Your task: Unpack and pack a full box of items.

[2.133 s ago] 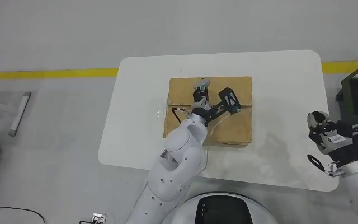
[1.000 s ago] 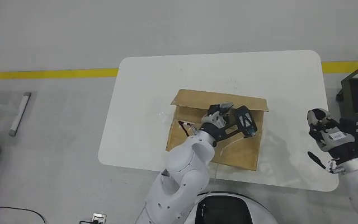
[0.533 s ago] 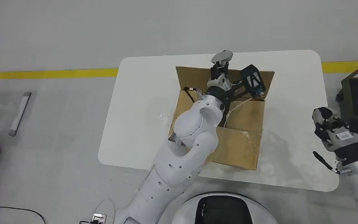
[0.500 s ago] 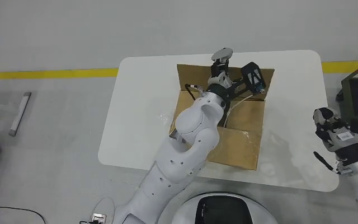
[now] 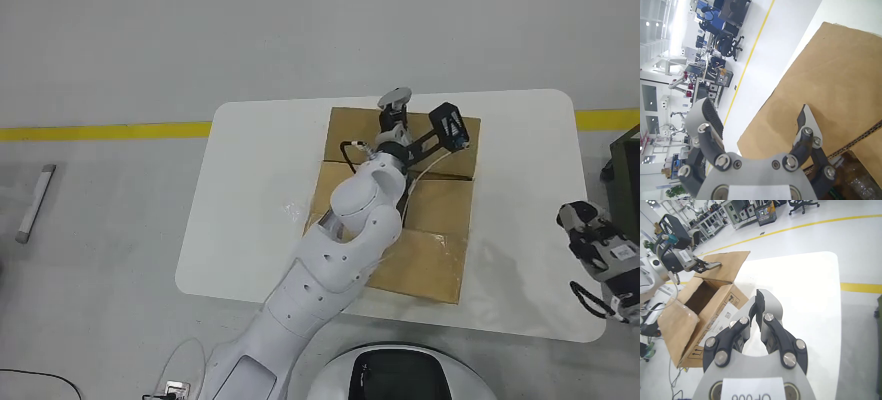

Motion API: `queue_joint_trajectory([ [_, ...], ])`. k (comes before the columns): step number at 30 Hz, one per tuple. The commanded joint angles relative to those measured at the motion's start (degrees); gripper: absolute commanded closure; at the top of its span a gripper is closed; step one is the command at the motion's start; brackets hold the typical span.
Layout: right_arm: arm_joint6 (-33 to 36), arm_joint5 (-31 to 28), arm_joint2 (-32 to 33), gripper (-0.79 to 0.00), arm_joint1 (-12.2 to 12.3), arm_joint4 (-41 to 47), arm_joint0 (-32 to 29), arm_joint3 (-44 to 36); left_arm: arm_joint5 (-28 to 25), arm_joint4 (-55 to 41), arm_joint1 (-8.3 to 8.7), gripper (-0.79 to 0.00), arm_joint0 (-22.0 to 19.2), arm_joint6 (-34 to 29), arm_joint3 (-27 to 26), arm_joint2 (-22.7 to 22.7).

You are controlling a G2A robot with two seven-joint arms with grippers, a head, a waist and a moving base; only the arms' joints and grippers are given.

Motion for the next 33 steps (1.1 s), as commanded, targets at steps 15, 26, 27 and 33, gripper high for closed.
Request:
queue_joint_trajectory([
  [15,24.99,-20.55,-0.98,-0.785,2.67,20.29,5.41,3.13,-7.37,-3.63,4.01,-0.785,25.66,-7.27,-37.16,-16.47],
  [26,22.07,-19.13,-5.15,-0.785,2.65,22.97,6.5,4.15,-0.3,0.36,5.08,-0.785,35.07,-7.77,-46.17,-22.63],
  [27,22.04,-18.78,-5.93,-0.785,2.7,24.69,7.08,4.54,0.41,0.65,5.11,-0.785,35.31,-7.78,-46.37,-22.92],
  [33,25.8,-13.67,-9.92,-0.409,3.23,35.91,11.88,7.86,0.58,1.35,5.21,-0.785,35.61,-7.85,-46.66,-23.34],
])
